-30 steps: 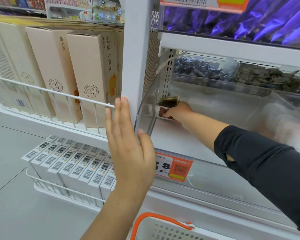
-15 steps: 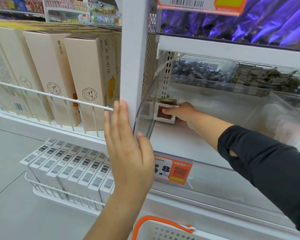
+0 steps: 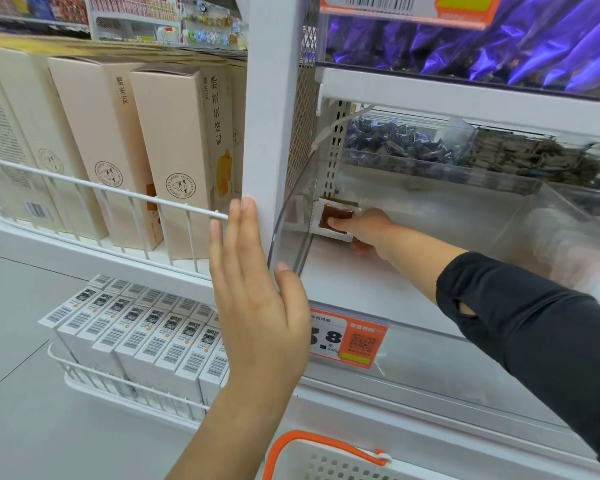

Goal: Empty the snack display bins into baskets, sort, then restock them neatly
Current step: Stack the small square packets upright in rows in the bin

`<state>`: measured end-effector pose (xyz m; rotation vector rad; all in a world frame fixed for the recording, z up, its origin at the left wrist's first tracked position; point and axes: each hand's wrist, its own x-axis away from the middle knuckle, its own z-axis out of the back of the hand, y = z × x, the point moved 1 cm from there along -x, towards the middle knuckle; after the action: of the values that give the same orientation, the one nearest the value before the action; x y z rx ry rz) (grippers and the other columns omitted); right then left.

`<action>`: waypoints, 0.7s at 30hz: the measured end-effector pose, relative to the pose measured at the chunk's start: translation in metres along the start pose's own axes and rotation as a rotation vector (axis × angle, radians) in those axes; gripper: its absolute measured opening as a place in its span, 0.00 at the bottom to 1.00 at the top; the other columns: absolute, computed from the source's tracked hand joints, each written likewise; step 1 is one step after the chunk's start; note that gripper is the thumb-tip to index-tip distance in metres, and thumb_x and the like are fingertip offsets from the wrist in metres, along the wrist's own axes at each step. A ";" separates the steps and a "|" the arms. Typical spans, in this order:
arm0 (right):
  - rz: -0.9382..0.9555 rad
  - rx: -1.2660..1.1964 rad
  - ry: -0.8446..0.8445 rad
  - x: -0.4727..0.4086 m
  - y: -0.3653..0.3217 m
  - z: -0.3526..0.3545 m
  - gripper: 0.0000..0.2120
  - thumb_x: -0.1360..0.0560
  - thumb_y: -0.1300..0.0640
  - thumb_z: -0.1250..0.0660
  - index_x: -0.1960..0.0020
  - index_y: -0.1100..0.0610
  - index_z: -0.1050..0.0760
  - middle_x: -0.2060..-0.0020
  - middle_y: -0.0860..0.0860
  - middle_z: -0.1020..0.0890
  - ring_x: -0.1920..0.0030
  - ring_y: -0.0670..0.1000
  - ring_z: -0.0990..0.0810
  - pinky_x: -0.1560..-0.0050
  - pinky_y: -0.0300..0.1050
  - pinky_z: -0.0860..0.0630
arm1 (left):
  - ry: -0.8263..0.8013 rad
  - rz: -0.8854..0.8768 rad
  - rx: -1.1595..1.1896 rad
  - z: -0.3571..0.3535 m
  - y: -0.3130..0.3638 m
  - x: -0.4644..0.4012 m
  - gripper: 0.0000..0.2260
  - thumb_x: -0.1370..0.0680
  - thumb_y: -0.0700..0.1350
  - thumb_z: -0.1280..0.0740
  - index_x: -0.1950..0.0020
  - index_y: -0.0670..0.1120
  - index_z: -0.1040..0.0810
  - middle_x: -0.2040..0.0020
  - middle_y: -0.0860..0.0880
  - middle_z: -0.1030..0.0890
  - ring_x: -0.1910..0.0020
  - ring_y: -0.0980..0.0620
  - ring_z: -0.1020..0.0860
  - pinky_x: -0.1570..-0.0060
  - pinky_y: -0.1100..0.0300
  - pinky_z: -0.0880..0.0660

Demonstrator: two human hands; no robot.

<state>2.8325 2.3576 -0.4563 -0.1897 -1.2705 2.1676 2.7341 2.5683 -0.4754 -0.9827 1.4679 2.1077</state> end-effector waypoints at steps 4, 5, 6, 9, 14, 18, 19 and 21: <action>-0.052 -0.113 -0.005 0.002 0.001 -0.008 0.28 0.26 0.45 0.30 0.34 0.60 0.31 0.52 0.54 0.25 0.60 0.51 0.26 0.54 0.46 0.23 | -0.001 0.000 0.001 0.000 0.000 0.000 0.30 0.23 0.36 0.43 0.22 0.45 0.45 0.22 0.50 0.42 0.22 0.49 0.49 0.23 0.57 0.51; -0.058 -0.136 -0.008 0.003 0.001 -0.008 0.28 0.26 0.45 0.29 0.34 0.60 0.32 0.54 0.53 0.26 0.59 0.51 0.26 0.53 0.46 0.23 | -0.001 -0.002 -0.003 0.001 0.000 0.000 0.30 0.24 0.37 0.43 0.22 0.44 0.45 0.22 0.50 0.42 0.22 0.48 0.49 0.24 0.58 0.51; -0.063 -0.148 -0.007 0.003 0.001 -0.008 0.28 0.27 0.46 0.29 0.34 0.60 0.32 0.57 0.52 0.26 0.59 0.51 0.26 0.54 0.45 0.24 | -0.001 -0.003 -0.007 0.001 0.000 -0.001 0.29 0.23 0.37 0.43 0.22 0.44 0.45 0.22 0.50 0.42 0.22 0.48 0.49 0.24 0.58 0.52; -0.073 -0.161 0.011 0.003 0.000 -0.007 0.28 0.28 0.48 0.27 0.35 0.61 0.31 0.60 0.52 0.27 0.63 0.49 0.28 0.64 0.41 0.28 | -0.001 0.000 -0.007 0.001 0.001 0.000 0.29 0.23 0.36 0.43 0.22 0.44 0.45 0.22 0.50 0.42 0.22 0.49 0.49 0.24 0.59 0.52; 0.034 -0.034 0.012 -0.002 0.004 -0.005 0.31 0.32 0.47 0.23 0.36 0.60 0.29 0.47 0.54 0.24 0.51 0.53 0.26 0.54 0.42 0.30 | -0.011 -0.001 -0.008 0.001 0.000 0.000 0.29 0.23 0.37 0.43 0.22 0.45 0.45 0.22 0.51 0.42 0.22 0.50 0.50 0.24 0.59 0.52; 0.051 -0.085 0.033 -0.005 0.006 -0.009 0.35 0.34 0.50 0.21 0.34 0.61 0.32 0.43 0.54 0.23 0.46 0.55 0.26 0.52 0.42 0.32 | -0.009 -0.003 -0.015 0.001 0.000 0.000 0.30 0.23 0.37 0.42 0.22 0.45 0.45 0.22 0.51 0.42 0.22 0.50 0.50 0.24 0.60 0.53; 0.051 -0.110 0.044 -0.006 0.005 -0.011 0.37 0.34 0.51 0.21 0.32 0.62 0.33 0.41 0.55 0.23 0.44 0.55 0.26 0.52 0.42 0.32 | -0.010 -0.003 -0.013 0.001 -0.001 0.000 0.30 0.23 0.37 0.42 0.22 0.45 0.45 0.22 0.51 0.42 0.22 0.50 0.50 0.24 0.60 0.53; 0.055 -0.129 0.047 -0.006 0.006 -0.012 0.38 0.34 0.52 0.21 0.31 0.62 0.34 0.40 0.55 0.24 0.41 0.55 0.26 0.51 0.42 0.31 | -0.012 -0.004 -0.013 0.002 -0.001 0.000 0.29 0.23 0.37 0.42 0.22 0.45 0.45 0.22 0.51 0.42 0.22 0.50 0.50 0.24 0.60 0.53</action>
<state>2.8401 2.3610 -0.4683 -0.3304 -1.3942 2.1154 2.7341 2.5701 -0.4752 -0.9758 1.4468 2.1192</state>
